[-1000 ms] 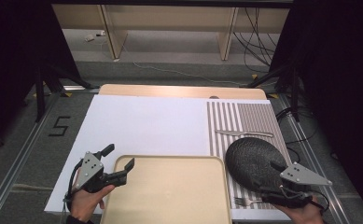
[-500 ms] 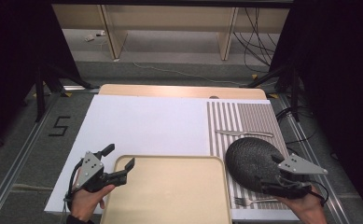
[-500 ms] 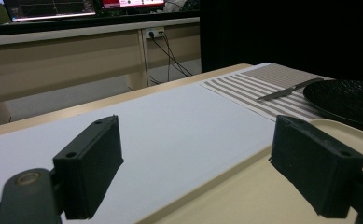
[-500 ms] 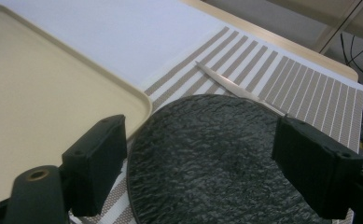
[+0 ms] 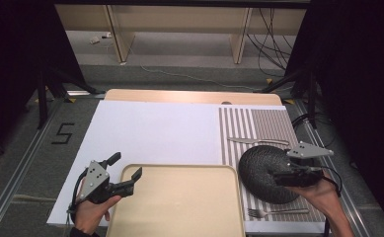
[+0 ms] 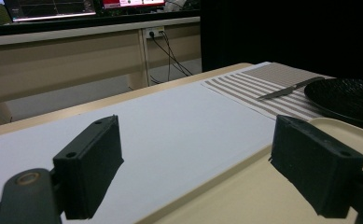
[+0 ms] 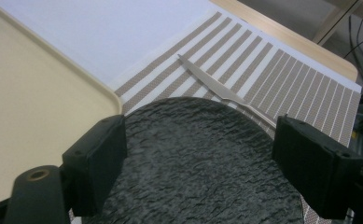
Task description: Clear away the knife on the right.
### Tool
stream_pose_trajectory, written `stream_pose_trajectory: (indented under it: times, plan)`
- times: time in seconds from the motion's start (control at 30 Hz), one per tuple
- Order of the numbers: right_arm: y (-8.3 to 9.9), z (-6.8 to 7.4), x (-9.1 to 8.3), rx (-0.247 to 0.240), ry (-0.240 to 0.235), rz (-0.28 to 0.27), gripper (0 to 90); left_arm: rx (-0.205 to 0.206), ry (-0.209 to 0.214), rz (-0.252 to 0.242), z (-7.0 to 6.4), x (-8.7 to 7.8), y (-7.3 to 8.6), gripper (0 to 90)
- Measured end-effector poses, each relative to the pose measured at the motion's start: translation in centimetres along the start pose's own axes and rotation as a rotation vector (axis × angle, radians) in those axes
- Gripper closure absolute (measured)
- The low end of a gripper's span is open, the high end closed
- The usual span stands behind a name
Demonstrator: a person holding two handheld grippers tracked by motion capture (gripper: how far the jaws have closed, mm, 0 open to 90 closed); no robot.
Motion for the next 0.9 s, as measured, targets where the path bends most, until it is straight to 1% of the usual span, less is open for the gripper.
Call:
stream_pose_trajectory:
  times: [0.03,0.07,0.17,0.27,0.3,0.33,0.37,0.43,0.53,0.57,0.6,0.63,0.7,0.73,0.77,0.8,0.83,0.87,0.9]
  plan:
    - [0.0,0.0,0.0,0.000,0.000,0.000,19.0,0.000,0.000,0.000,0.0,0.0,0.0,16.1]
    - [-0.3,-0.6,0.4,0.014,-0.007,0.023,19.2,0.000,0.001,0.001,0.0,0.0,0.0,16.0]
    - [-0.9,-1.2,1.0,0.009,0.000,0.050,19.3,-0.002,-0.003,0.001,0.1,0.0,0.1,16.1]
    - [-1.3,-1.6,1.5,-0.002,0.000,0.063,19.3,-0.001,-0.002,0.001,0.1,0.0,0.0,16.1]
    - [-1.8,-1.8,1.9,0.000,-0.003,0.084,19.3,-0.001,-0.002,0.001,0.1,0.0,0.0,16.1]
    - [-2.0,-2.0,2.1,-0.015,0.000,0.089,19.3,0.000,-0.002,0.001,0.1,0.0,0.0,16.1]
    - [-2.2,-2.1,2.4,-0.014,-0.001,0.100,19.3,0.000,-0.002,0.001,0.1,0.0,0.0,16.1]
    - [-2.5,-2.4,2.6,-0.024,0.004,0.106,19.3,-0.001,-0.002,0.002,0.1,0.0,0.0,16.1]
    - [-3.4,-3.1,3.4,-0.031,0.007,0.129,19.8,-0.001,-0.002,0.002,0.2,0.0,0.0,16.1]
    - [-3.9,-3.6,4.0,-0.030,0.012,0.148,20.1,-0.002,-0.001,-0.003,0.2,0.0,0.0,16.1]
    - [-4.2,-3.9,4.3,-0.040,0.027,0.165,20.1,-0.004,0.001,-0.008,0.2,0.1,0.0,16.1]
    - [-4.4,-4.1,4.6,-0.059,0.041,0.179,20.1,-0.001,-0.002,0.001,0.2,0.0,0.0,16.1]
    - [-4.7,-4.2,4.9,-0.057,0.041,0.188,20.3,-0.006,0.000,-0.009,0.2,0.1,0.0,16.1]
    - [-5.2,-4.5,5.5,-0.046,0.029,0.198,20.7,-0.004,-0.002,-0.006,0.2,0.0,0.0,16.1]
    - [-5.2,-4.5,5.5,-0.046,0.029,0.198,20.7,-0.004,-0.002,-0.002,0.2,0.0,0.0,16.1]
    - [-5.5,-4.7,5.9,-0.054,0.025,0.206,20.6,-0.005,-0.002,-0.003,0.2,0.0,0.0,16.1]
    - [-5.7,-5.2,6.8,-0.071,0.032,0.233,20.5,-0.005,-0.002,-0.004,0.3,0.0,0.0,16.1]
    - [-5.7,-5.2,6.8,-0.071,0.032,0.233,20.5,-0.005,-0.003,-0.004,0.3,0.0,0.0,16.1]
    - [-5.8,-5.5,7.3,-0.077,0.037,0.234,20.5,-0.006,-0.002,-0.004,0.3,0.0,0.0,16.1]
Point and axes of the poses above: each handheld gripper's, and its own axes: x roughly forward along the jaws, y roughly out of its underside, z roughly to its left, the point moved 6 cm from there along x, roughly forward along the jaws, and after that the axes turned 13 degrees about x, right-handed, at the moved point
